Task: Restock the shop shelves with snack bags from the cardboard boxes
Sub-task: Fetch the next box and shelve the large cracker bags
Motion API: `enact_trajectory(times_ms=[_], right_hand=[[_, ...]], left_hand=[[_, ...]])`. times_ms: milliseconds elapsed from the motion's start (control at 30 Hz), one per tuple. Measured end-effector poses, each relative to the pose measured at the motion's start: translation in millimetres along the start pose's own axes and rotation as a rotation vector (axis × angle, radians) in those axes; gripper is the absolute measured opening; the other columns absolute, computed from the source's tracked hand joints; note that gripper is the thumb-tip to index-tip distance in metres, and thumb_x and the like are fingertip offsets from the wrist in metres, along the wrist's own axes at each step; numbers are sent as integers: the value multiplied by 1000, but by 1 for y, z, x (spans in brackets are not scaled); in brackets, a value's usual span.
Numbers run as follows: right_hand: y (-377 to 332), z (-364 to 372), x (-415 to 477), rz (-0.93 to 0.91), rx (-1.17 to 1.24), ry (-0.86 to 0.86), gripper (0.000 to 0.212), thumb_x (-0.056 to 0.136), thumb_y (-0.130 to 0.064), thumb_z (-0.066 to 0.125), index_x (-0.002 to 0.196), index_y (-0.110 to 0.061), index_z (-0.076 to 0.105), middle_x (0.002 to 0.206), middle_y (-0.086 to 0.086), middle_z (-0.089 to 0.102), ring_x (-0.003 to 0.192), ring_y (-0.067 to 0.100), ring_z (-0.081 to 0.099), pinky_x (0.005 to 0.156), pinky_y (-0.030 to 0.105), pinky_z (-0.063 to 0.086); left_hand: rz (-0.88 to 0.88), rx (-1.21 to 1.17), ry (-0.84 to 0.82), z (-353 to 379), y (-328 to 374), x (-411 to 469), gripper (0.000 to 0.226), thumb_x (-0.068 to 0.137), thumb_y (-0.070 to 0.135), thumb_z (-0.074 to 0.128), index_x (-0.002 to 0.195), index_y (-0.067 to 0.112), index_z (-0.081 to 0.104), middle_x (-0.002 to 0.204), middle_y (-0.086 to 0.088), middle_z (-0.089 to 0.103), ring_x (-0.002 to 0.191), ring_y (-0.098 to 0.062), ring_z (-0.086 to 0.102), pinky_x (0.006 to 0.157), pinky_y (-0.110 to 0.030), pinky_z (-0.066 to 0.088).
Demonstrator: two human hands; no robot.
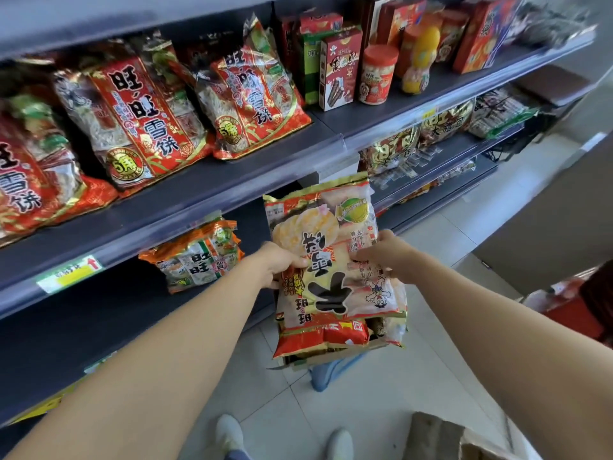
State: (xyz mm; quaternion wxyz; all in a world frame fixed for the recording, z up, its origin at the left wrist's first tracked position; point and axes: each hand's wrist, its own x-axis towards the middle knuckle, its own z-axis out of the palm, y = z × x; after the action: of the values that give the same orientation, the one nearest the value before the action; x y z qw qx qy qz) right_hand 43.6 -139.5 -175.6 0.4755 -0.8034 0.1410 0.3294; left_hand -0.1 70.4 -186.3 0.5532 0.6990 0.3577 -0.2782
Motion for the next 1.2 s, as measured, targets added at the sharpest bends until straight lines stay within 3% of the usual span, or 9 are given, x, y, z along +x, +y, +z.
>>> enact_trajectory(times_ms=[100, 267, 400, 533, 733, 900, 1000, 1100, 1200], right_hand=[[-36, -10, -28, -113, 23, 23, 68, 75, -18, 79, 126, -12, 36, 117, 9, 57, 101, 29, 62, 82, 46, 56], [-101, -33, -93, -361, 14, 20, 34, 76, -7, 75, 102, -14, 55, 103, 10, 69, 91, 29, 69, 87, 47, 55], [-151, -50, -148, -553, 36, 61, 47, 74, -5, 76, 115, -12, 53, 103, 8, 70, 92, 26, 70, 86, 46, 55], [-203, -57, -203, -751, -10, 59, 43, 77, -4, 73, 112, -14, 51, 99, 4, 68, 89, 22, 68, 83, 41, 56], [-293, -25, -268, -1078, -263, 222, 46, 72, -8, 73, 114, -11, 54, 108, 9, 65, 98, 28, 63, 88, 45, 53], [-358, 35, -311, -1352, -743, 463, 49, 89, -19, 53, 136, -14, 43, 129, 11, 56, 115, 33, 54, 93, 40, 44], [-382, 76, -332, -1411, -955, 595, 33, 85, -12, 48, 118, -11, 49, 97, 7, 58, 100, 31, 56, 99, 43, 35], [-402, 117, -337, -1482, -1075, 670, 29, 81, -6, 46, 109, -14, 50, 86, 1, 57, 80, 24, 50, 101, 40, 26], [-422, 155, -332, -1578, -1119, 689, 34, 81, -3, 45, 113, -16, 47, 79, -4, 54, 81, 24, 53, 106, 40, 20]], left_hand=[[80, -44, 33, -15, 27, -24, 74, 65, 15, 85, 127, 10, 46, 113, -11, 65, 101, -26, 63, 79, -44, 54], [285, -42, 79, -34, 82, -109, 23, 83, 9, 72, 101, 6, 58, 81, -7, 64, 71, -17, 60, 61, -33, 49], [452, -39, 165, -61, 115, -164, 53, 72, 17, 82, 115, 0, 57, 107, -15, 68, 98, -29, 66, 91, -47, 52], [627, -73, 303, -93, 138, -220, 66, 71, 24, 83, 124, 0, 51, 119, -11, 63, 110, -28, 60, 95, -46, 49], [860, -78, 830, -137, 145, -302, 108, 77, 21, 79, 149, 8, 0, 151, -16, 19, 136, -35, 33, 108, -42, 33], [1011, 363, 1420, -199, 137, -348, 103, 77, 25, 77, 150, 9, 7, 151, -15, 15, 136, -34, 25, 105, -44, 36], [953, 663, 1736, -241, 132, -364, 92, 81, 19, 72, 148, 7, 12, 155, -15, 12, 142, -35, 16, 113, -43, 24], [810, 914, 1743, -278, 129, -368, 80, 87, 11, 61, 150, 12, 11, 155, -12, 17, 146, -32, 11, 117, -50, 1], [744, 961, 1583, -311, 127, -363, 66, 87, 24, 62, 144, 16, 30, 141, -6, 47, 134, -26, 40, 117, -47, 10]])
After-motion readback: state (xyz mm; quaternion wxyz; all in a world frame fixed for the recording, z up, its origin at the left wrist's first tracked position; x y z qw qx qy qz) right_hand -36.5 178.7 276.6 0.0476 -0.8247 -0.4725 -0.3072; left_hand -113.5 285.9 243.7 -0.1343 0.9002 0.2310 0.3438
